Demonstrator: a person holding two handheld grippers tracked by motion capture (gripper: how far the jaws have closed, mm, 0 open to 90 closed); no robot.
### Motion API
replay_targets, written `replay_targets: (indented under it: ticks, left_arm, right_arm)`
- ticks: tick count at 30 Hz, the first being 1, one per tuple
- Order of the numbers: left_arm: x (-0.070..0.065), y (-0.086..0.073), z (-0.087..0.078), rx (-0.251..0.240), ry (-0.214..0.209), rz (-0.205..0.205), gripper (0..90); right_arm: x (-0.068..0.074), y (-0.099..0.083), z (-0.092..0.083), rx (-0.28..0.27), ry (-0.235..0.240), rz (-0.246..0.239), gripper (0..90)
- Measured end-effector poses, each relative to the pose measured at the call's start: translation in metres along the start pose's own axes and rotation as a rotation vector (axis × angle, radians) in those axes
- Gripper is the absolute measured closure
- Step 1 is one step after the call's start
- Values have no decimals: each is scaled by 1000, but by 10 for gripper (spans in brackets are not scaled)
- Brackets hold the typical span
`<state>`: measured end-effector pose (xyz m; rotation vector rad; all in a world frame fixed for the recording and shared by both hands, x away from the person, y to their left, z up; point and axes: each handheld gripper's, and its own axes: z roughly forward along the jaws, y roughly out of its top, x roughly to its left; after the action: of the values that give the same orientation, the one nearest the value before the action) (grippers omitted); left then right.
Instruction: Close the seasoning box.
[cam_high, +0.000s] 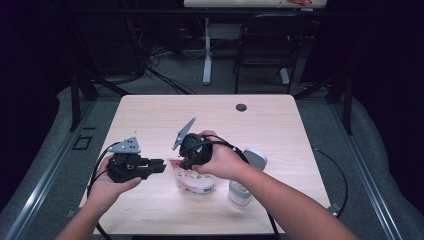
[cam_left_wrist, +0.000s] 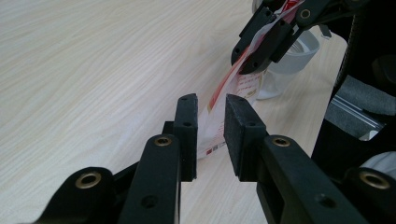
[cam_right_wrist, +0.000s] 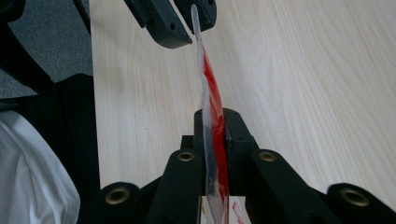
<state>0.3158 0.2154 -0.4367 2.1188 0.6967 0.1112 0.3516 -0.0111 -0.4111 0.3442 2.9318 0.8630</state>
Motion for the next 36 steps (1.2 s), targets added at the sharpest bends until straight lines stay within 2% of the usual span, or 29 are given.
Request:
replay_targets:
  ticks: [21, 36]
  left_arm:
    - [1, 0, -1, 3, 6, -5, 716]
    - [-1, -1, 4, 2, -3, -3, 603]
  right_arm:
    - [-1, -2, -4, 3, -18, -12, 900]
    - [2, -6, -21, -40, -13, -12, 900]
